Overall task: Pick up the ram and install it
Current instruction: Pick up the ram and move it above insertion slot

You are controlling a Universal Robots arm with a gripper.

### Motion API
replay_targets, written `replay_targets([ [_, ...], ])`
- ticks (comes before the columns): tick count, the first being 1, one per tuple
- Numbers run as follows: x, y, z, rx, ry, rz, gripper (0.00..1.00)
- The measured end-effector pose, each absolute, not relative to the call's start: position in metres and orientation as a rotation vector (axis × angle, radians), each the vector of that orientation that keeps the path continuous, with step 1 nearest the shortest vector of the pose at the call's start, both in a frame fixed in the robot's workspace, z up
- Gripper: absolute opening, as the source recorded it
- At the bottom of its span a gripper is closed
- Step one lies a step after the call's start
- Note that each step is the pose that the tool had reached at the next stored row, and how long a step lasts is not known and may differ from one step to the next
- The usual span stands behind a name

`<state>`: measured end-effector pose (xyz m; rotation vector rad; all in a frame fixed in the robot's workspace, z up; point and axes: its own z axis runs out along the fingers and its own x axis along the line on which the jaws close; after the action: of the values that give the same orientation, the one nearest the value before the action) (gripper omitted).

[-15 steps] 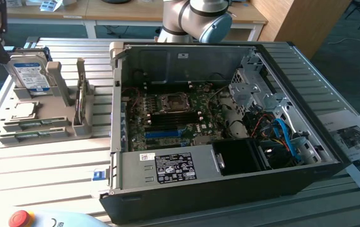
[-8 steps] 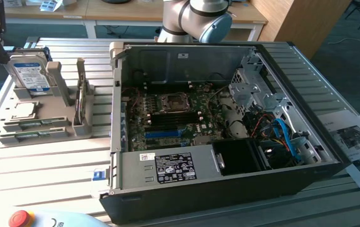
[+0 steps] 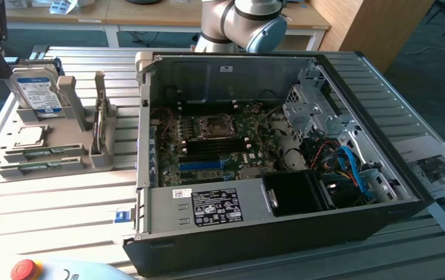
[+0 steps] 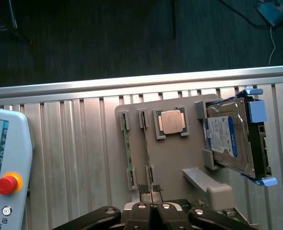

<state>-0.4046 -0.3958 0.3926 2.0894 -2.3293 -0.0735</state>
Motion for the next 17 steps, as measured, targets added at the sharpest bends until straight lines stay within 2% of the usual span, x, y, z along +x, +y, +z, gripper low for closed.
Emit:
replay_targets([
  [17,-0.4028,-0.3959,0.3925,2.209,-2.217,-0.069,0.11],
])
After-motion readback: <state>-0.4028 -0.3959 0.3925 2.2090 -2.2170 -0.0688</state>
